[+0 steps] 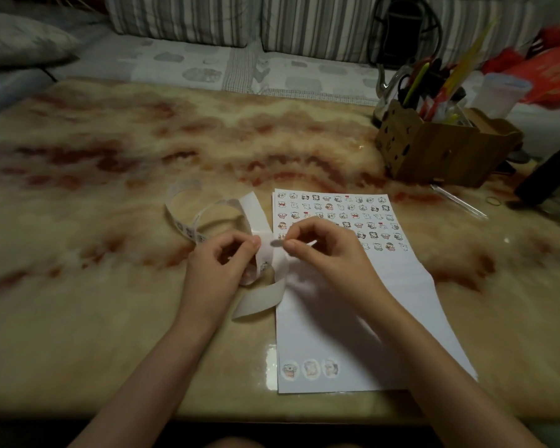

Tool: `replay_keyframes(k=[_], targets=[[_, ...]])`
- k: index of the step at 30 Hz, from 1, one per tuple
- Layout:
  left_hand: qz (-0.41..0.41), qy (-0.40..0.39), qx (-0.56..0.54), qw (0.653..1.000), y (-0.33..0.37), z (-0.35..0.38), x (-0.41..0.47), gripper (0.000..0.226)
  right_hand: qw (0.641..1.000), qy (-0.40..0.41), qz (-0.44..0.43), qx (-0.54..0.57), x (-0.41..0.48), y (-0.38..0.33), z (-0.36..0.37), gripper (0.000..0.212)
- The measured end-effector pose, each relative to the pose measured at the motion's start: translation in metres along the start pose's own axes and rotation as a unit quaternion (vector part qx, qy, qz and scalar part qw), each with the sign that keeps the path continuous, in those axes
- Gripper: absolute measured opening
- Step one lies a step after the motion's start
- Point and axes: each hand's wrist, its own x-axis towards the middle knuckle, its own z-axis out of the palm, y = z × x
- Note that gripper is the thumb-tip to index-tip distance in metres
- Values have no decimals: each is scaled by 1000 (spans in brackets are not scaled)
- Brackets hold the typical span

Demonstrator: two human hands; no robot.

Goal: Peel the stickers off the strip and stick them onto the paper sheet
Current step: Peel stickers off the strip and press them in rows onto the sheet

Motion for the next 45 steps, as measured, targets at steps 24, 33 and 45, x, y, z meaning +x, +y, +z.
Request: replay_keyframes(k=[24, 33, 45], targets=[[82, -61, 219, 970, -11, 5, 1, 15, 983, 54, 171, -32, 15, 8, -20, 12], [29, -33, 150, 988, -6, -1, -1, 15, 977, 7, 192, -96, 20, 8, -7, 14], [12, -73, 97, 992, -3, 1, -2, 22, 976, 10, 184, -115, 18, 16, -3, 7]])
